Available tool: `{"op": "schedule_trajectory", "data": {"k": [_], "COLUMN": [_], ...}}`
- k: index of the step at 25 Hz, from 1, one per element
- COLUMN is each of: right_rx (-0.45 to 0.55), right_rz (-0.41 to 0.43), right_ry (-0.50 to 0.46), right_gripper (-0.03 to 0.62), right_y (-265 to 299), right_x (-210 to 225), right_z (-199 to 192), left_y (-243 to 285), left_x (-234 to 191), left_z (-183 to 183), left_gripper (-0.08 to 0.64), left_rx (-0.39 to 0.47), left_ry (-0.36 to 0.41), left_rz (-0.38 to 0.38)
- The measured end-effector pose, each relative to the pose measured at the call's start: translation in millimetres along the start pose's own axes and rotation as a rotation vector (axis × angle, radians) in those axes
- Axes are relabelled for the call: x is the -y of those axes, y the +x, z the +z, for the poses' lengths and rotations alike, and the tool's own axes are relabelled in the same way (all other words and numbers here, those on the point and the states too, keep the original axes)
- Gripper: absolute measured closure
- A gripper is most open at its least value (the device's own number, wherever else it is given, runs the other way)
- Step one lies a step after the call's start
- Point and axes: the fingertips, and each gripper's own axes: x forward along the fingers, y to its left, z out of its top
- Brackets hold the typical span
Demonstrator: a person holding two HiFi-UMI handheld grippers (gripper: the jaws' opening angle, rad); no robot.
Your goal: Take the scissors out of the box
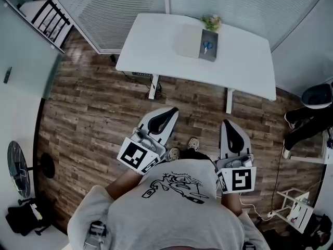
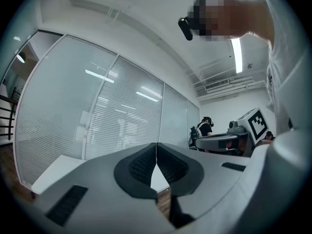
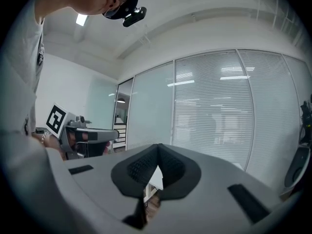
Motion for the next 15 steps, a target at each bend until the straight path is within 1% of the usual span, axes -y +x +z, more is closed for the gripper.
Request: {"op": "schedule_trajectory", "data": {"k": [5, 8, 15], "right_rx": [-0.003, -0.001, 0.001], "right_rz": [0.006, 0.006, 0.011], "right_ry": [0.009, 0.010, 0.021], "right_gripper": [0.586, 0.586, 0.586], "right_y": [8.5, 13.4, 29.9], "right_x": [5.0, 12.1, 47.6], "right_z": [-4.3, -4.6, -8.0], "left_y": [11.2, 19.7, 59.6], "left_x": [-2.9, -4.6, -9.5], "left_z": [-7.7, -8.8, -9.5], "left_gripper": [0.540, 0.538, 0.540], "left_rx": [-0.011, -0.010, -0.007], "left_ry": [-0.023, -0.021, -0.019], "left_rz": [-0.008, -0.008, -0.006]}}
